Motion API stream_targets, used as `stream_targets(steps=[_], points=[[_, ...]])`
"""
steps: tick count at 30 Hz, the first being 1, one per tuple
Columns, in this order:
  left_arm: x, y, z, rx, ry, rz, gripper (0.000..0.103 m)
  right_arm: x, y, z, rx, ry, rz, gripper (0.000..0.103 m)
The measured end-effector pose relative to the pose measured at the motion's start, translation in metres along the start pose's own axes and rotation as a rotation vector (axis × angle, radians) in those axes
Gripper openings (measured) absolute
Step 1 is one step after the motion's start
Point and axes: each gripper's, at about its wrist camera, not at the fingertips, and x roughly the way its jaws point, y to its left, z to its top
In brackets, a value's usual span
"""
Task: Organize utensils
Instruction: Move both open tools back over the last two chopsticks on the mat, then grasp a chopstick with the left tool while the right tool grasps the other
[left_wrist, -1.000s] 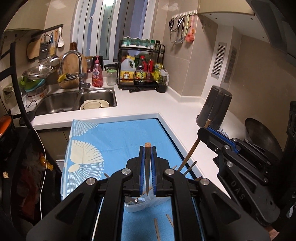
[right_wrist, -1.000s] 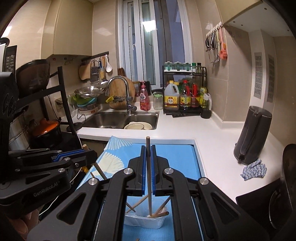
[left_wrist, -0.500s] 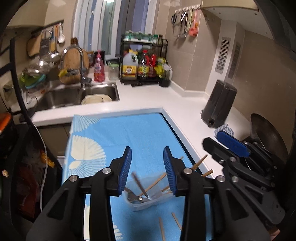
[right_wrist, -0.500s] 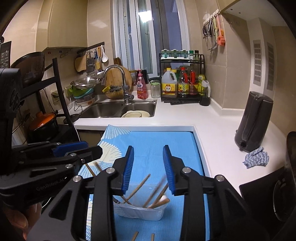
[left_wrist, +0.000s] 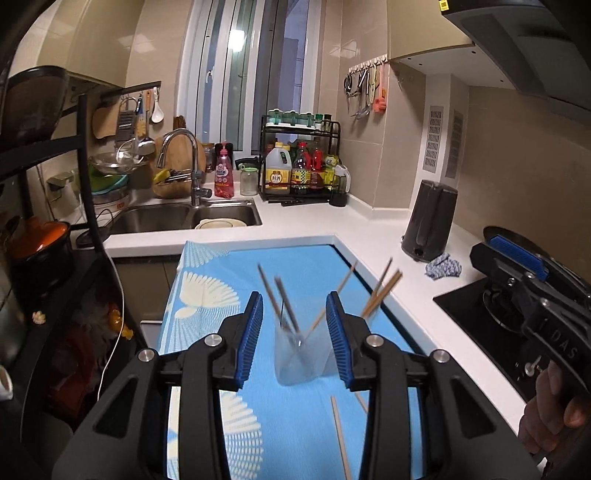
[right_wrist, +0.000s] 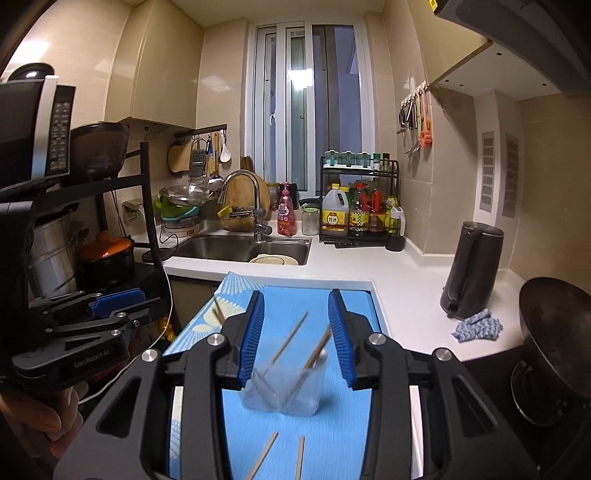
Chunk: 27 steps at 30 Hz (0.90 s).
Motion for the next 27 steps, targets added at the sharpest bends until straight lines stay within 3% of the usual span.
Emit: stream_targets(steps=[10,18,27], points=[[-0.015,-0.004,-0.101,-0.039,0.017,0.055,0.027,-0.030,0.004,-0.102,0.039,0.056,-0.046,0.035],[-0.020,-0.016,-0.176,-0.071,0.013,0.091,0.026,-0.038,0.005,-0.189,0.073,0.136,-0.060,0.024],[-0.008,-0.040,-0.239,-0.079,0.150,-0.014,0.027,-0.037,0.008,-0.263,0.068,0.288,-0.044,0.024]])
